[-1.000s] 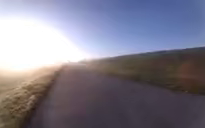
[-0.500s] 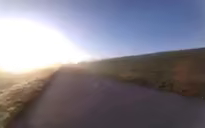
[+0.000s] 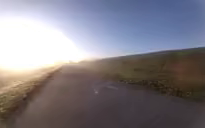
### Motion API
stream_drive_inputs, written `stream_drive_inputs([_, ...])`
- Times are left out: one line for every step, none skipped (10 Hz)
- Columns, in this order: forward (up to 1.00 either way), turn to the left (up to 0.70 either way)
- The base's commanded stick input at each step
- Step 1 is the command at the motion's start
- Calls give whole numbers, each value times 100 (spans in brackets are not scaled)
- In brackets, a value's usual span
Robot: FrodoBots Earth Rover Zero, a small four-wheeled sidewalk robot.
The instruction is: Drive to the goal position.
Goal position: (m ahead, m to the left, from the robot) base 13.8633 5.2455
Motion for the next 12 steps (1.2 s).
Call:
stream_drive_inputs([100,40])
stream_drive_inputs([100,40])
stream_drive_inputs([100,40])
stream_drive_inputs([100,40])
stream_drive_inputs([100,40])
stream_drive_inputs([100,40])
stream_drive_inputs([100,0])
stream_drive_inputs([100,0])
stream_drive_inputs([100,0])
stream_drive_inputs([100,0])
stream_drive_inputs([100,0])
stream_drive_inputs([100,0])
